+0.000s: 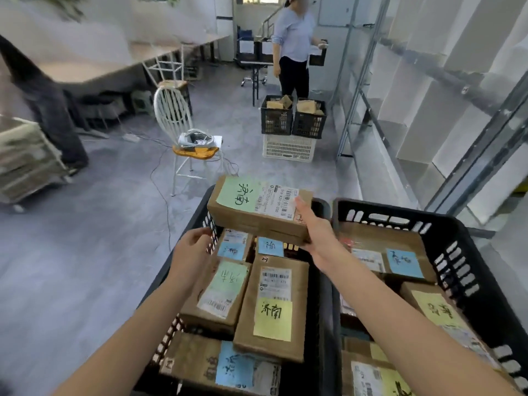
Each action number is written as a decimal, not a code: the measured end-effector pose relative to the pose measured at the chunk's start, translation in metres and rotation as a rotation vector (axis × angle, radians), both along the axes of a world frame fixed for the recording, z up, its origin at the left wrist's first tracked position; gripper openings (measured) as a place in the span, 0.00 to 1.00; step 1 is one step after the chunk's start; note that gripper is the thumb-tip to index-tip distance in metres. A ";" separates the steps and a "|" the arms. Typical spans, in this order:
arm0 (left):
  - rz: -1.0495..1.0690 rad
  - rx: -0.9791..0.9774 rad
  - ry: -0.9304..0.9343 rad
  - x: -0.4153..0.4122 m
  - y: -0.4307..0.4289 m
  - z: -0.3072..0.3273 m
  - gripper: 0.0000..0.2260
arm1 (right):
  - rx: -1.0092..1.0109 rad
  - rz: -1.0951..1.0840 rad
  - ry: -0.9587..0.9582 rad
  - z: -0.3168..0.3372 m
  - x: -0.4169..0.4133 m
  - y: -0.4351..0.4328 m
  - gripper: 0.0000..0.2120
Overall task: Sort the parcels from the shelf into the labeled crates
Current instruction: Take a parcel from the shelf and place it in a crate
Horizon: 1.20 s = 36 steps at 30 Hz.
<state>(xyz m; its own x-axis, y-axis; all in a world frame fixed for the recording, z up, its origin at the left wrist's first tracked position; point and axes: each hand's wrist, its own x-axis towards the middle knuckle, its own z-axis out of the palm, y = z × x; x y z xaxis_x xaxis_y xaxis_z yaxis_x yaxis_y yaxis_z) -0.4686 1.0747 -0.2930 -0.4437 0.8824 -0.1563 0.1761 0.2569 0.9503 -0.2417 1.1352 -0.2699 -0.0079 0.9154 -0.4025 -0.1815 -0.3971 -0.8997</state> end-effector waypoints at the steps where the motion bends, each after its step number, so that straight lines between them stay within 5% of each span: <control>1: 0.008 -0.003 0.029 -0.004 0.007 -0.001 0.14 | -0.027 0.016 -0.017 -0.008 -0.008 0.011 0.26; 5: 0.039 -0.017 0.101 -0.016 0.034 -0.006 0.14 | -0.144 0.062 -0.086 -0.041 -0.030 0.049 0.59; 6: 0.038 -0.022 0.105 -0.018 0.039 -0.008 0.14 | -0.165 0.059 -0.092 -0.051 -0.033 0.058 0.60; 11: 0.025 -0.049 0.121 -0.020 0.057 -0.028 0.14 | -0.253 0.073 -0.103 -0.097 -0.042 0.088 0.48; 14: 0.017 -0.072 0.093 -0.020 0.062 -0.039 0.15 | -0.310 0.047 -0.027 -0.108 -0.048 0.091 0.23; 16: 0.005 -0.079 0.081 -0.020 0.064 -0.045 0.15 | -0.336 0.042 -0.024 -0.113 -0.048 0.090 0.17; 26: -0.103 -0.052 0.123 -0.015 0.068 -0.039 0.16 | -0.089 0.263 -0.582 -0.096 -0.034 0.077 0.26; 36: -0.324 0.065 0.330 0.010 0.053 0.011 0.21 | 0.295 0.331 -0.874 -0.011 -0.014 0.028 0.23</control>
